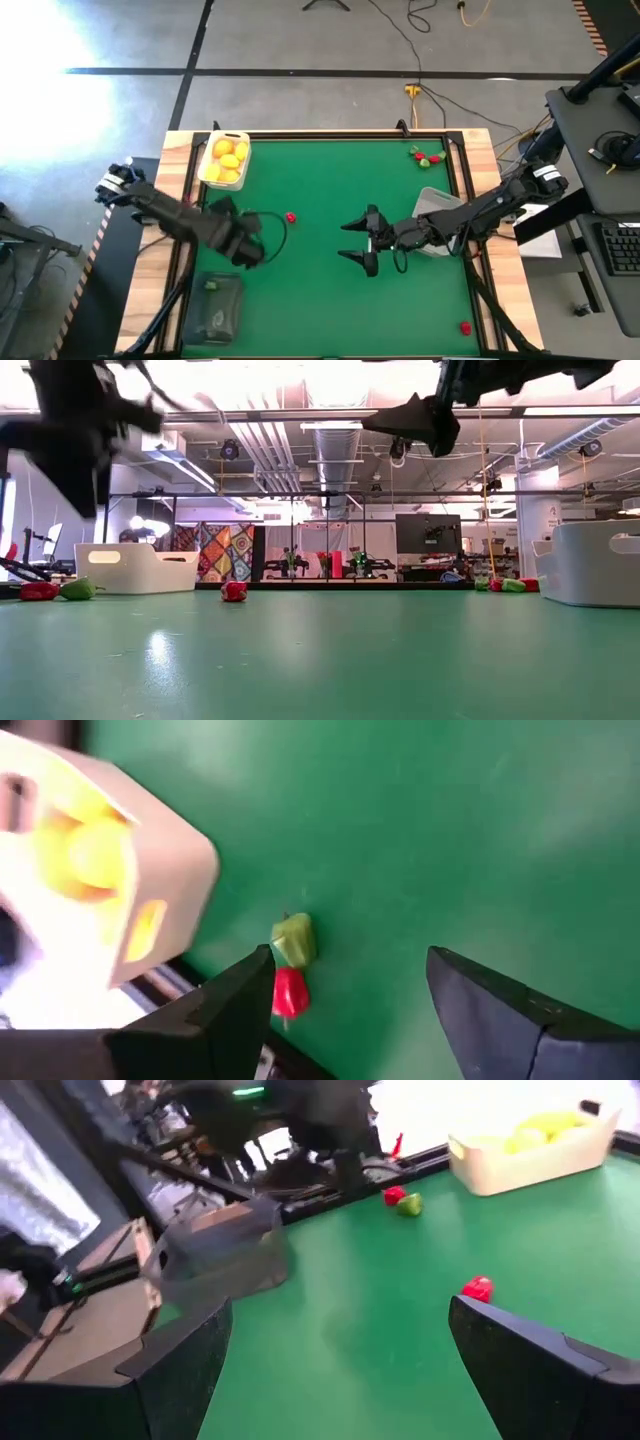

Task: Sort produce into baskets
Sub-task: Put the green chili pepper into the black bin

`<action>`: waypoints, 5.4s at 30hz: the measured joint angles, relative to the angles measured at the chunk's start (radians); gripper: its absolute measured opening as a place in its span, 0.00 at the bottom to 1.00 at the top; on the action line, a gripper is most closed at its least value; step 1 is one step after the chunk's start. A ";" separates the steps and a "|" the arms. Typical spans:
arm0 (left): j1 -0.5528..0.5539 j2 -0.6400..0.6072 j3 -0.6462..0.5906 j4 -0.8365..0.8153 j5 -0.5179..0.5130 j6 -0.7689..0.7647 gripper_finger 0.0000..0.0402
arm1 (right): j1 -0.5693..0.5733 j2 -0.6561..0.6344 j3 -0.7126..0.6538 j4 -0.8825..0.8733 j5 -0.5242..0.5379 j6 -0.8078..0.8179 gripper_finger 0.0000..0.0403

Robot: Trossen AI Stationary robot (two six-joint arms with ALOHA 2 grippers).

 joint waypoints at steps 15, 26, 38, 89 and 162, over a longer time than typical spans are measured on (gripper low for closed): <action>0.446 -0.066 -0.378 0.323 0.166 0.218 0.64 | 0.064 0.000 0.000 -0.058 0.001 0.014 0.90; 0.467 -0.056 -0.411 0.415 0.190 0.167 0.53 | 0.064 0.000 0.000 -0.056 0.008 0.013 0.90; 0.433 -0.068 -0.346 0.454 0.190 0.040 0.14 | 0.064 0.000 -0.001 -0.056 0.008 0.014 0.90; -0.595 0.283 0.120 0.043 0.227 -0.961 0.54 | 0.035 -0.060 0.283 -0.739 0.116 0.015 0.90; -0.053 0.109 -0.299 1.498 -0.286 0.687 0.39 | -0.957 0.266 0.333 -1.040 -0.086 0.099 0.13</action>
